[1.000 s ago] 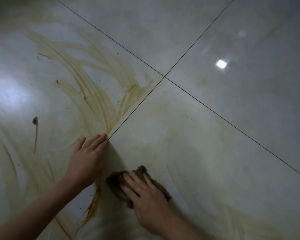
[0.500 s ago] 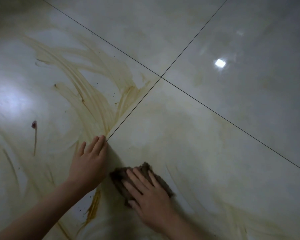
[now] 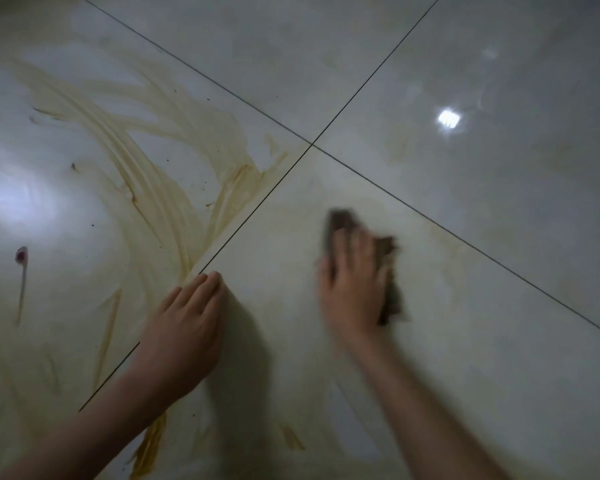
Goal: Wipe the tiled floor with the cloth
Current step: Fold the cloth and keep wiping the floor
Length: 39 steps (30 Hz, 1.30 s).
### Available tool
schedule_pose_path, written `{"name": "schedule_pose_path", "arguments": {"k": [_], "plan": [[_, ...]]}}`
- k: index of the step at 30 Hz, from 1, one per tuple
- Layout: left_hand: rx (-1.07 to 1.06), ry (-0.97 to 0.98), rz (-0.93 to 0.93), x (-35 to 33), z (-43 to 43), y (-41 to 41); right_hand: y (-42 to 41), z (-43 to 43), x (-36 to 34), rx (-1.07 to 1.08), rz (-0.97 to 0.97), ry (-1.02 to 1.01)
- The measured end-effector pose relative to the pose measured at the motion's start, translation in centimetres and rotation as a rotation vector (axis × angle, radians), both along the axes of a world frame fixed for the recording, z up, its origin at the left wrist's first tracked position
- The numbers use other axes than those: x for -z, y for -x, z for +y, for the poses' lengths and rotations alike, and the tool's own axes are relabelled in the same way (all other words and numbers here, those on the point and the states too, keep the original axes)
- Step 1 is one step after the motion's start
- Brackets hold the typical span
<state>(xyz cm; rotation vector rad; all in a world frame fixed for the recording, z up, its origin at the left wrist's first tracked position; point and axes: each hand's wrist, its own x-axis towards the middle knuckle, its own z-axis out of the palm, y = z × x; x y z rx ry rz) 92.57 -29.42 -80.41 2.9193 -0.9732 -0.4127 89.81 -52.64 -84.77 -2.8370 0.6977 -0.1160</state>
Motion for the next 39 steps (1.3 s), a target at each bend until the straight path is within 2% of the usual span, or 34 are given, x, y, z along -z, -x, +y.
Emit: {"name": "schedule_pose_path", "arguments": {"k": [2, 4, 6, 8, 11, 13, 16, 19, 21, 23, 25, 29, 33, 36, 39], "plan": [[0.003, 0.011, -0.070, -0.2, -1.0, -0.3, 2.4, 4.6, -0.2, -0.366, -0.036, 0.017], [0.011, -0.009, -0.107, -0.6, -1.9, -0.6, 3.0, 5.0, -0.2, -0.624, 0.034, -0.007], [0.016, -0.047, -0.111, -0.8, -2.5, -0.9, 0.7, 2.8, 0.3, -0.746, 0.084, 0.007], [0.007, -0.119, -0.135, -1.1, -3.3, -1.3, -3.0, -0.3, 0.4, -0.744, 0.143, 0.049], [-0.027, -0.163, -0.184, -1.1, -5.6, -2.6, -6.7, -5.3, 0.4, -0.456, 0.148, 0.048], [-0.025, -0.201, -0.210, -1.1, -7.5, -3.4, -5.1, -8.2, 0.2, -0.292, 0.114, 0.010], [0.035, -0.198, -0.228, -0.7, -10.4, -3.9, 2.1, -12.6, 0.0, -0.063, 0.039, -0.038], [0.071, -0.173, -0.154, -0.4, -12.7, -3.6, 10.9, -16.2, 0.0, 0.218, -0.059, -0.034], [0.080, -0.178, -0.098, 0.1, -13.3, -3.7, 13.6, -17.1, 0.1, 0.420, -0.060, -0.060], [0.079, -0.130, -0.055, 0.4, -13.4, -3.8, 11.8, -16.2, -0.1, 0.645, -0.078, -0.071], [0.087, -0.078, -0.018, 0.7, -13.2, -3.8, 7.4, -14.2, -0.1, 0.709, -0.036, -0.055], [0.080, -0.013, 0.032, 1.5, -12.3, -4.2, -2.0, -6.9, 0.9, 0.237, -0.014, -0.079], [-0.005, 0.061, 0.052, 1.5, -11.7, -3.6, -6.5, -2.9, 0.4, -0.307, 0.091, -0.123], [0.020, 0.028, 0.027, 1.6, -10.9, -3.0, -6.7, -6.5, 0.0, -0.437, 0.117, -0.077], [0.052, 0.016, 0.029, 1.6, -10.8, -2.3, -1.4, -11.2, -0.1, -0.330, 0.017, -0.115]]}}
